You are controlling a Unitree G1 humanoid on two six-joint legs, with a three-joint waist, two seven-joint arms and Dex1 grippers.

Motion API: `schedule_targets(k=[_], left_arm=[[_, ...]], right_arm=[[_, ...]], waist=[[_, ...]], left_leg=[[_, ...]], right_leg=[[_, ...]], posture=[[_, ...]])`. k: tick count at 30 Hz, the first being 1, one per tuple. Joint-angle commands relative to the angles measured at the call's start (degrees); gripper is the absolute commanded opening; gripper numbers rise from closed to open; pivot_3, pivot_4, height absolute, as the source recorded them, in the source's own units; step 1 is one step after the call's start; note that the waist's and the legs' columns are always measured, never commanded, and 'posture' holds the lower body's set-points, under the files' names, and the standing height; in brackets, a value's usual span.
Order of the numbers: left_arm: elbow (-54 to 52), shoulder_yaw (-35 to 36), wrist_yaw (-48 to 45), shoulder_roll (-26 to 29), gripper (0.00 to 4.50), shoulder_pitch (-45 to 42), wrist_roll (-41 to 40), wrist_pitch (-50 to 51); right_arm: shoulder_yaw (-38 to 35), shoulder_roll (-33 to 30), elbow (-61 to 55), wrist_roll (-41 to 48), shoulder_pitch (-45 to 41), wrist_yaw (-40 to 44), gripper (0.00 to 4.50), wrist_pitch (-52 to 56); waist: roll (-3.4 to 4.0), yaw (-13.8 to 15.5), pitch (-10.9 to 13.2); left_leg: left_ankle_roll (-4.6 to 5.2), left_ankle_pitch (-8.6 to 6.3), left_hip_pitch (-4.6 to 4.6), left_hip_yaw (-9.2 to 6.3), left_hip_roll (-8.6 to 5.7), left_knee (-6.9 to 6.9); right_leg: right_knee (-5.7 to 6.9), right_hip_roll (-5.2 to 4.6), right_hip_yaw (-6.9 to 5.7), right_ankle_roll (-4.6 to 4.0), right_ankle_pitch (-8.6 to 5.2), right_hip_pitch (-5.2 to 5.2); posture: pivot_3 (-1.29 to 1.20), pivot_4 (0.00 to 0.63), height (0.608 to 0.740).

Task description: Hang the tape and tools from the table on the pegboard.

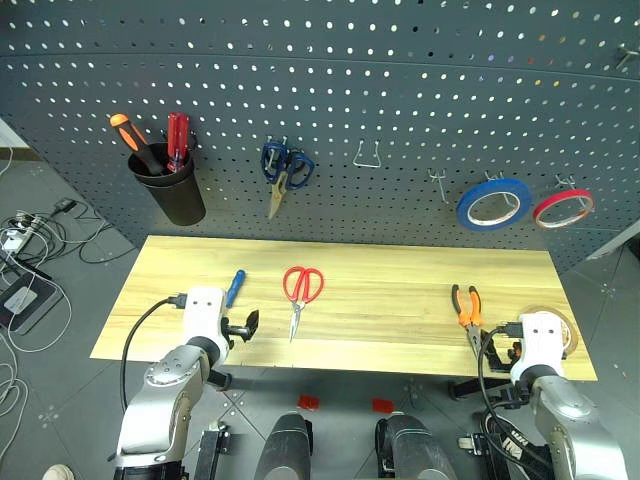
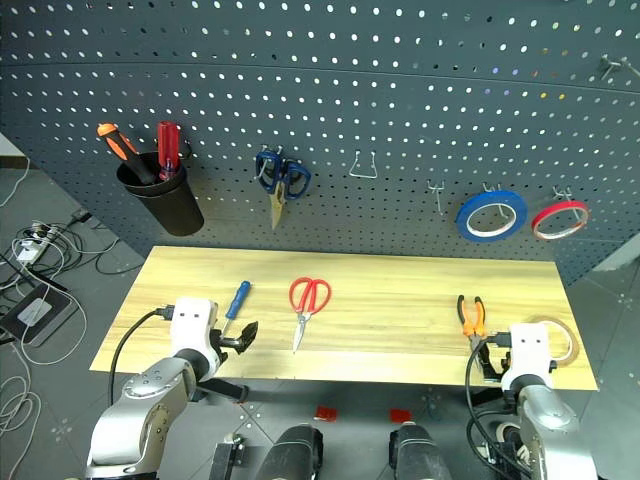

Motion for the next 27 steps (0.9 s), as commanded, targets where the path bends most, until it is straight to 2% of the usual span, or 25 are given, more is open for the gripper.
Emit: schedule_targets(k=[1, 23, 27], left_arm=[[-1.77, 0.05, -0.08, 0.70, 4.47, 0.91, 0.18, -0.11], [-2.21, -0.12, -0.05, 0.62, 4.47, 1.03, 0.25, -0.65], [-2.61, -1.78, -1.59, 2.22, 4.47, 1.03, 1.15, -2.07]], right_arm=[[-1.03, 0.11, -0.73, 0.47, 0.12, -0.23, 4.50, 0.02], [-0.98, 0.23, -1.24, 0.11, 0.67, -0.21, 4.50, 0.17], [-1.06, -0.15, -0.99, 0.02, 0.37, -0.04, 4.50, 0.05]], waist=[[0.01, 0.00, 0.01], [0.06, 0.00, 0.40], [0.06, 0.00, 0.82]], left_leg=[[0.00, 0.00, 0.00, 0.00, 0.00, -0.01], [-0.01, 0.00, 0.00, 0.00, 0.00, -0.01], [-0.01, 0.00, 0.00, 0.00, 0.00, -0.01]], right_leg=[[0.00, 0.00, 0.00, 0.00, 0.00, 0.00], [0.00, 0.00, 0.01, 0.01, 0.00, 0.00], [0.00, 0.00, 0.00, 0.01, 0.00, 0.00]], posture=[[0.09, 0.247, 0.740], [0.09, 0.262, 0.740], [0.08, 0.267, 0.740]])
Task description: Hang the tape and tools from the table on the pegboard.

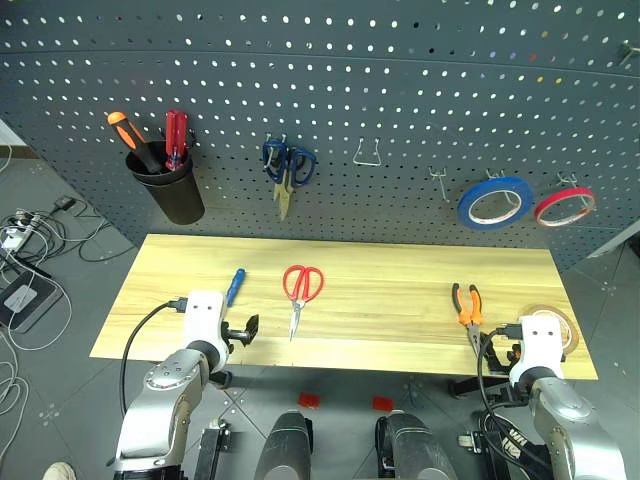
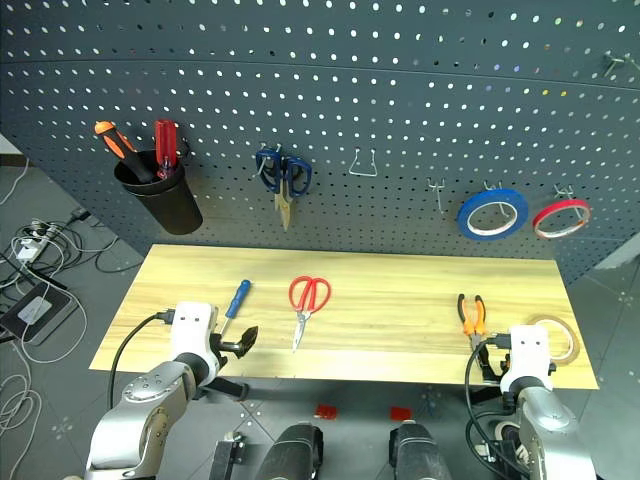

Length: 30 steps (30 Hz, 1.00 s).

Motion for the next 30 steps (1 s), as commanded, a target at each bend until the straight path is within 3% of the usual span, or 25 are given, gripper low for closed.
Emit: schedule_targets(k=[1, 9, 14, 22, 30], left_arm=[[-2.56, -2.52, -2.54, 3.15, 4.47, 0.14, 1.60, -3.30], [-2.64, -9.84, -16.91, 9.04, 4.47, -8.36, -2.26, -8.17], [2.81, -17.49, -30.07, 8.62, 4.47, -19.29, -5.26, -13.42], [26.60, -26.76, -47.00, -0.99, 4.47, -40.61, -3.55, -31.34], [51.73, -30.39, -53.16, -14.13, 4.47, -52.21, 1.66, -50.83]], right_arm=[[-1.09, -0.89, -0.94, 0.00, -0.04, 0.13, 4.50, -0.69], [-2.24, -7.51, 1.87, 0.10, -4.57, 3.18, 4.50, -1.45], [-5.05, -9.62, 4.14, 1.30, -7.75, 3.30, 4.50, 1.39], [-8.18, -11.29, 4.46, 3.22, -10.95, 3.94, 4.50, 5.63], [-7.23, -11.02, 7.46, 3.66, -15.44, 4.55, 4.50, 5.85]], waist=[[-0.01, 0.00, 0.31], [0.08, -0.16, 1.98], [0.20, -0.52, 3.70], [0.12, -2.69, 6.76], [-0.16, -4.70, 10.14]], left_leg=[[0.00, 0.00, 0.00, 0.00, 0.00, 0.00], [-0.03, 0.02, 0.01, 0.04, -0.01, 0.01], [-0.04, 0.02, -0.06, 0.11, -0.03, 0.04], [-0.02, 0.02, -0.10, 0.16, -0.05, 0.17], [0.00, 0.01, -0.19, 0.32, -0.06, 0.16]], right_leg=[[0.00, 0.00, 0.00, 0.00, 0.00, 0.00], [0.04, 0.01, 0.01, 0.00, 0.00, -0.02], [0.03, 0.00, 0.04, 0.01, 0.01, -0.05], [0.11, 0.01, 0.08, 0.01, 0.02, -0.07], [0.08, 0.00, 0.20, 0.05, 0.04, -0.16]], posture=[[0.08, 0.273, 0.740], [0.01, 0.319, 0.740], [-0.04, 0.361, 0.740], [-0.12, 0.434, 0.740], [-0.18, 0.493, 0.740]])
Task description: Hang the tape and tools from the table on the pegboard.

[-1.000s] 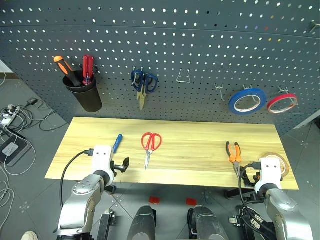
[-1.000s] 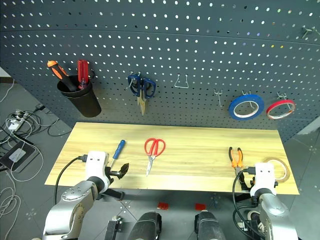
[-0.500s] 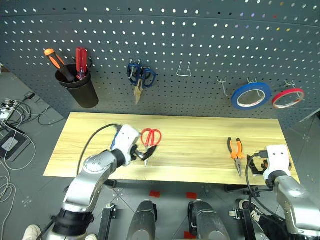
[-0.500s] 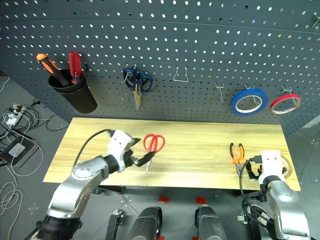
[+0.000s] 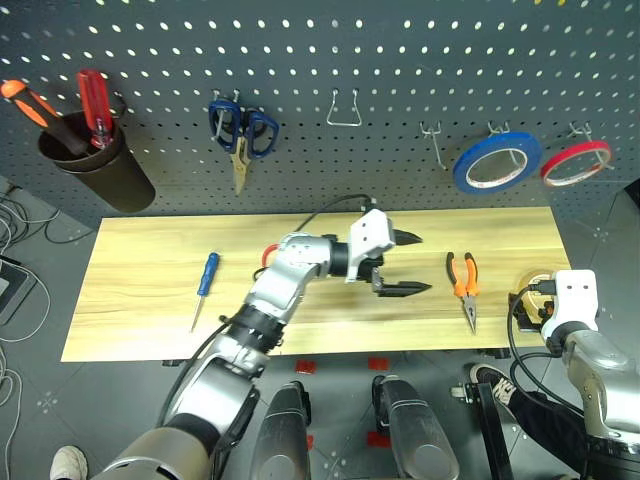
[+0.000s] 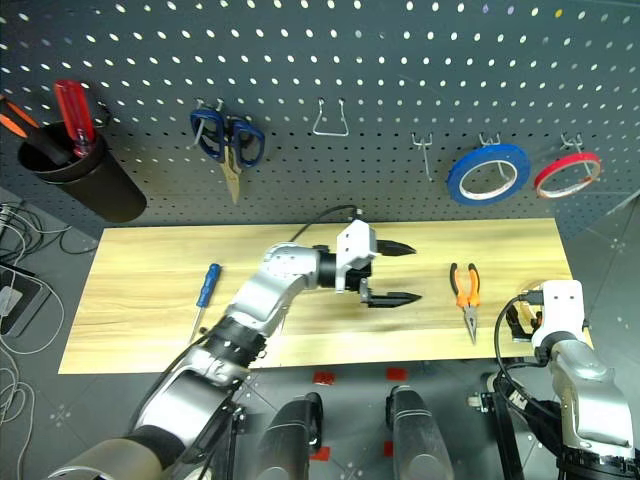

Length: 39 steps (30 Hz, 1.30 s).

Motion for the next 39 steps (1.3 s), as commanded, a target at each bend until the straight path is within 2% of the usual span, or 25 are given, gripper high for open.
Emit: schedule_targets(k=[1, 8, 16, 19, 29, 34, 39], left_arm=[[7.11, -1.01, -2.36, -3.53, 4.47, -2.67, 1.91, -7.83], [20.20, -0.22, -4.06, -8.27, 4.47, -7.27, 5.42, -17.26], [27.61, 1.94, -4.21, -10.20, 4.47, -11.71, 6.97, -21.18], [28.52, 2.60, -4.50, -10.42, 4.50, -12.31, 7.34, -21.84], [29.18, 3.59, -5.70, -10.62, 4.50, -12.78, 7.95, -22.63], [27.53, 4.31, -5.23, -10.72, 4.50, -12.90, 7.34, -22.76], [15.64, 4.89, -6.89, -9.19, 4.50, -8.24, 4.23, -17.70]], right_arm=[[-0.90, -0.50, -0.08, 1.11, -0.50, 0.65, 4.50, 0.48], [-0.39, -2.07, 7.00, 0.56, -4.73, 1.79, 4.50, -2.38], [0.48, -2.41, 16.12, 0.44, -8.97, 2.06, 4.50, -5.67], [-0.30, -1.70, 17.97, 1.17, -9.92, 1.43, 3.86, -5.14], [-1.54, -0.47, 20.88, 2.70, -11.65, -0.32, 0.46, -3.92], [1.74, -1.88, 17.94, -0.60, -9.72, -0.36, 0.44, -5.68], [5.14, -1.29, 3.89, -2.26, -3.31, -0.58, 0.44, -5.92]], waist=[[-0.03, -0.40, 0.96], [-0.14, -1.13, 3.02], [-0.28, -1.35, 4.00], [-0.35, -1.41, 4.10], [-0.38, -1.33, 4.22], [-0.36, -1.29, 4.20], [-0.16, -0.66, 4.06]], left_leg=[[0.00, 0.00, 0.02, 0.02, 0.00, 0.00], [0.00, 0.00, 0.00, 0.14, -0.01, 0.00], [-0.01, 0.01, -0.05, 0.20, 0.00, -0.03], [-0.02, 0.01, -0.04, 0.21, 0.01, -0.02], [-0.04, 0.02, -0.04, 0.21, 0.02, -0.03], [-0.06, 0.03, -0.04, 0.22, 0.01, -0.03], [-0.27, 0.15, -0.21, 0.19, 0.07, -0.08]], right_leg=[[0.01, 0.00, 0.02, 0.00, 0.00, 0.00], [0.06, -0.02, 0.11, 0.07, 0.03, -0.09], [0.07, -0.03, 0.13, 0.10, 0.03, -0.18], [0.06, -0.03, 0.14, 0.13, 0.04, -0.18], [0.05, -0.03, 0.13, 0.17, 0.02, -0.18], [0.03, -0.05, 0.14, 0.22, 0.03, -0.18], [0.02, -0.02, 0.07, 0.28, 0.00, -0.37]], posture=[[-0.18, 0.499, 0.740], [-0.17, 0.538, 0.740], [-0.14, 0.553, 0.740], [-0.14, 0.553, 0.740], [-0.11, 0.551, 0.740], [-0.11, 0.515, 0.740], [-0.12, 0.454, 0.740]])
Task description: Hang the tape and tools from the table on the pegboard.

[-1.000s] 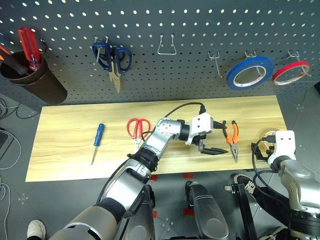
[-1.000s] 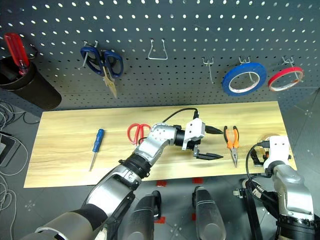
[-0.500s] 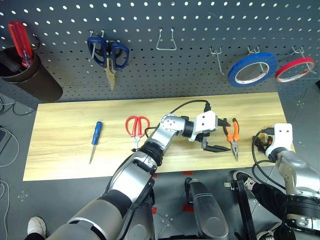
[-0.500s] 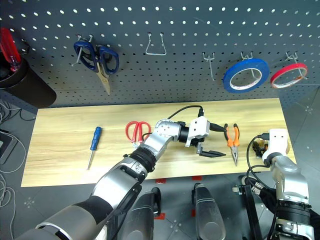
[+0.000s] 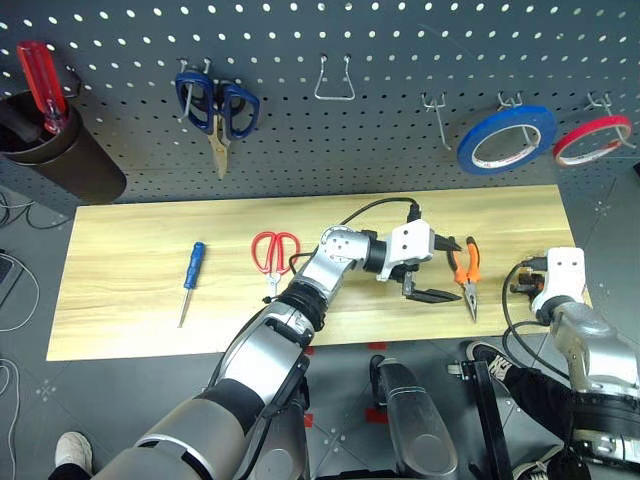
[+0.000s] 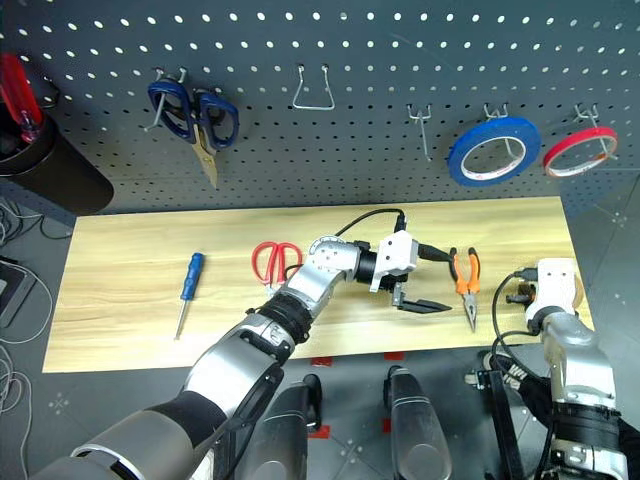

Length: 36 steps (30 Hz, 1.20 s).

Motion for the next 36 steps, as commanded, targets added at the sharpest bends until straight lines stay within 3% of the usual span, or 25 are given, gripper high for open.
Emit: schedule_targets(k=[1, 4, 9, 12, 18, 24, 30, 36], left_arm=[[-13.08, -0.11, -1.76, 1.03, 4.50, 5.27, -3.06, 4.57], [-30.09, -0.09, -0.09, 5.17, 4.50, 13.25, -5.53, 14.40], [-50.58, 2.17, 6.45, 11.56, 4.50, 23.79, -8.86, 29.81], [-57.70, 4.27, 10.85, 14.65, 4.50, 29.04, -10.79, 37.92], [-64.48, 7.43, 18.69, 17.67, 4.50, 35.28, -11.75, 44.09], [-65.30, 8.44, 25.98, 15.47, 4.50, 34.45, -11.45, 44.93], [-64.14, 6.77, 27.88, 13.78, 4.50, 31.71, -11.37, 44.12], [-61.64, 5.81, 27.75, 13.21, 4.50, 28.81, -11.37, 42.88]], right_arm=[[2.27, 0.41, -12.53, -1.93, 5.80, -0.74, 0.44, 0.20], [5.77, 1.30, -25.75, -4.95, 12.18, -2.01, 0.44, -1.58], [12.09, 0.77, -35.22, -14.17, 19.68, -4.56, 0.44, -12.12], [15.09, 0.37, -35.85, -19.80, 22.46, -6.17, 0.44, -20.18], [19.36, -0.79, -28.98, -28.93, 22.81, -10.93, 0.44, -41.43], [23.87, -0.58, -13.86, -30.97, 8.85, -10.12, 0.44, -54.00], [24.30, 0.74, -0.82, -28.23, -4.35, -7.48, 0.44, -58.37], [23.63, 1.45, 6.73, -26.71, -10.74, -6.25, 0.44, -59.57]], waist=[[0.28, 0.10, -0.18], [0.78, -0.05, -0.62], [0.93, 0.28, -3.18], [0.91, 0.77, -5.39], [0.56, 1.21, -9.08], [0.09, 2.24, -11.39], [0.10, 3.62, -11.71], [0.12, 4.10, -11.87]], left_leg=[[-0.01, 0.00, -0.20, 0.05, -0.01, 0.01], [-0.06, 0.04, -0.75, 0.05, 0.06, 0.06], [-0.43, 0.26, -1.46, -0.07, 0.00, 0.26], [-0.44, 0.26, -1.49, -0.23, -0.03, 0.56], [-0.44, 0.26, -1.48, -0.33, -0.16, 0.72], [-0.43, 0.26, -1.38, -0.32, -0.13, 0.74], [-0.42, 0.25, -1.11, -0.34, -0.12, 0.76], [-0.41, 0.24, -0.91, -0.28, -0.14, 0.77]], right_leg=[[0.04, -0.01, 0.06, 0.00, 0.00, -0.25], [0.34, 0.00, 0.01, -0.01, 0.01, -0.78], [0.73, -0.07, -0.14, -0.01, 0.01, -1.66], [0.75, -0.09, -0.23, 0.00, 0.01, -1.58], [0.54, -0.17, -0.28, 0.05, 0.04, -1.32], [0.49, -0.14, -0.31, 0.01, 0.07, -1.15], [0.40, -0.15, -0.40, 0.00, 0.08, -0.72], [0.44, -0.20, -0.37, -0.01, 0.08, -0.58]], posture=[[-0.12, 0.438, 0.740], [-0.13, 0.368, 0.740], [-0.12, 0.280, 0.740], [-0.10, 0.254, 0.740], [-0.02, 0.195, 0.740], [0.03, 0.172, 0.740], [0.04, 0.169, 0.740], [0.04, 0.171, 0.740]])
